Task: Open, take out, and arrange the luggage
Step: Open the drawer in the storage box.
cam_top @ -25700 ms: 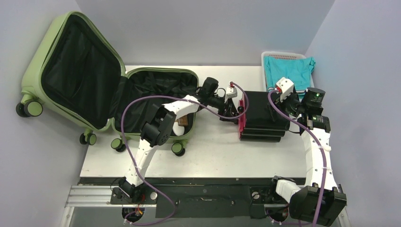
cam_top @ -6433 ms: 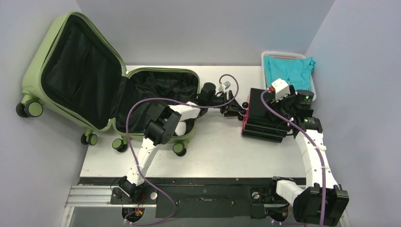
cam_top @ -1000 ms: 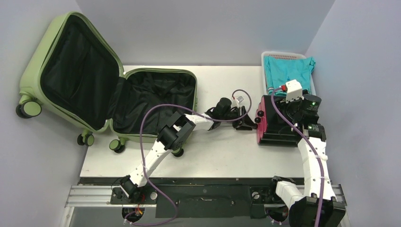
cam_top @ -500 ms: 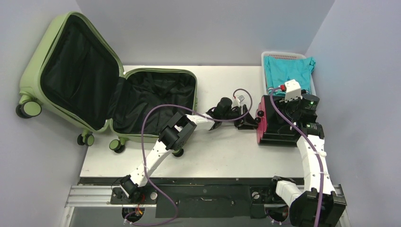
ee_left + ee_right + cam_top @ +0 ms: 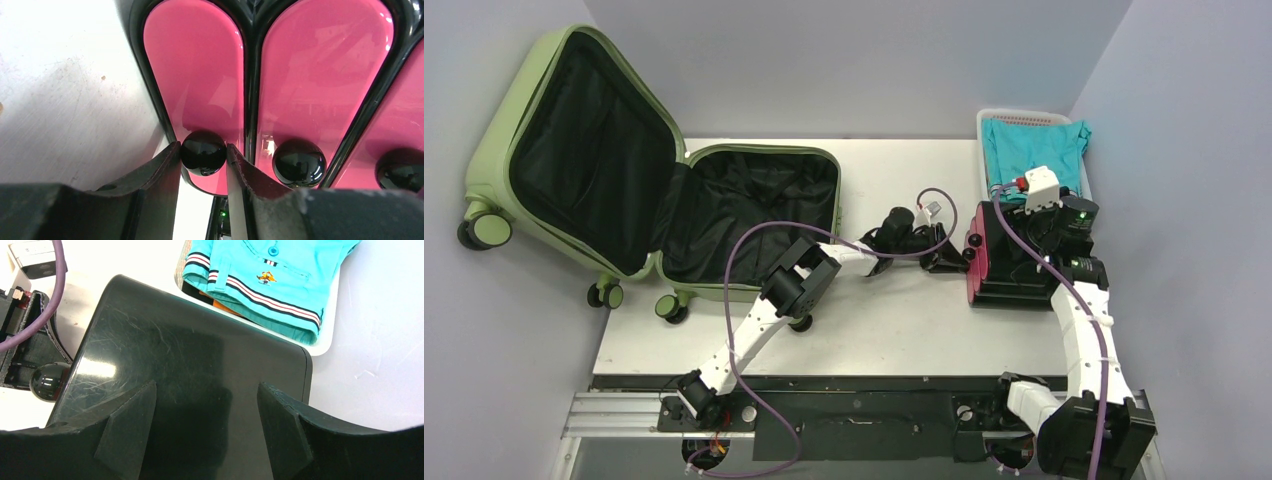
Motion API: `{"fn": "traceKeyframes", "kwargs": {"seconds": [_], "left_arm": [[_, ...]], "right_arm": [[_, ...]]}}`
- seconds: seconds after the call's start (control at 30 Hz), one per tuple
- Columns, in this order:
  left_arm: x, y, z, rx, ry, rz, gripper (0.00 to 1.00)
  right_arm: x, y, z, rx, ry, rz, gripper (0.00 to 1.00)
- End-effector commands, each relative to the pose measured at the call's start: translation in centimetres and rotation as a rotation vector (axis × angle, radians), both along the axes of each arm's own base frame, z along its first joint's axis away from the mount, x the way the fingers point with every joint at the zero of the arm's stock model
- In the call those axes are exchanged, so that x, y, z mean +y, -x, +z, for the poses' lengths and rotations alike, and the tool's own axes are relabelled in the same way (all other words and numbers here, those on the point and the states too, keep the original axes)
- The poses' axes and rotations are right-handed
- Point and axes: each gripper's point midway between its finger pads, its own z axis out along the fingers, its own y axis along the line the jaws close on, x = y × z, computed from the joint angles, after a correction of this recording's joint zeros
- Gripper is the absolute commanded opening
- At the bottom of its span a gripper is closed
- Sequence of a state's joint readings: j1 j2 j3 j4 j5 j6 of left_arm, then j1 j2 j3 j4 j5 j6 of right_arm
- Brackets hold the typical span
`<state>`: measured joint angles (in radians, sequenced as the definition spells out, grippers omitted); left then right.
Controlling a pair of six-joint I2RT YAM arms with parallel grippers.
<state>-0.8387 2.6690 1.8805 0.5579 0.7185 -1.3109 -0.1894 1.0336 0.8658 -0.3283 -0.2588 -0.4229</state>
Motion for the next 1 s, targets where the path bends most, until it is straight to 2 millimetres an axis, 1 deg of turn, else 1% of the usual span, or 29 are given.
{"fn": "traceKeyframes", "kwargs": {"seconds": [0.0,0.03,0.07,0.1,0.13,0.17,0.2,0.23,0.27,0.57,0.6,0.63,0.67,0.7,0.73,0.77,0.8,0.83,0.97], "left_arm": [[0.6,0.2,-2.6,0.02,-0.056,0.013,0.18],[0.6,0.2,-2.1,0.014,-0.051,0.013,0.18],[0.9,0.3,-2.3,0.015,-0.062,0.013,0.18],[1.0,0.3,-1.5,0.004,-0.057,0.014,0.18],[1.5,0.2,-1.8,0.001,-0.072,0.019,0.18],[1.6,0.1,-1.0,-0.012,-0.067,0.021,0.18],[2.1,-0.1,-1.3,-0.013,-0.081,0.026,0.18],[2.3,-0.3,-0.5,-0.025,-0.077,0.031,0.18],[2.9,-0.5,-0.3,-0.031,-0.085,0.04,0.18],[5.4,-1.7,-0.4,-0.057,-0.135,0.073,0.18],[5.5,-1.8,-0.2,-0.06,-0.134,0.075,0.18],[5.8,-1.8,-0.4,-0.057,-0.139,0.077,0.18],[5.9,-1.9,0.0,-0.062,-0.135,0.079,0.18],[6.3,-1.9,-0.3,-0.06,-0.142,0.083,0.18],[6.4,-1.9,0.1,-0.065,-0.139,0.085,0.18],[6.6,-1.9,0.0,-0.064,-0.144,0.087,0.18],[6.7,-1.9,0.3,-0.069,-0.141,0.088,0.18],[7.0,-1.8,0.1,-0.067,-0.147,0.088,0.18],[7.6,-1.8,0.5,-0.071,-0.149,0.094,0.18]], "right_arm": [[0.2,0.5,-2.5,0.086,-0.021,0.011,0.7],[0.2,0.5,-2.5,0.087,-0.02,0.011,0.7],[0.2,0.5,-2.6,0.089,-0.021,0.011,0.7],[0.3,0.5,-2.7,0.092,-0.022,0.012,0.7],[0.3,0.5,-2.8,0.095,-0.022,0.013,0.7],[0.3,0.5,-2.8,0.096,-0.023,0.013,0.7],[0.3,0.5,-2.9,0.101,-0.025,0.014,0.7],[0.3,0.4,-3.0,0.102,-0.024,0.013,0.7],[0.2,0.4,-3.1,0.106,-0.023,0.012,0.7],[0.3,0.5,-3.3,0.114,-0.018,0.014,0.7],[0.3,0.5,-3.3,0.115,-0.018,0.014,0.7],[0.3,0.5,-3.3,0.116,-0.018,0.014,0.7],[0.3,0.5,-3.4,0.117,-0.018,0.015,0.7],[0.3,0.5,-3.4,0.118,-0.018,0.016,0.7],[0.3,0.5,-3.4,0.118,-0.017,0.016,0.7],[0.3,0.5,-3.4,0.118,-0.017,0.016,0.7],[0.3,0.5,-3.4,0.118,-0.017,0.016,0.7],[0.4,0.4,-3.4,0.118,-0.017,0.018,0.7],[0.4,0.4,-3.3,0.117,-0.016,0.022,0.7]]}}
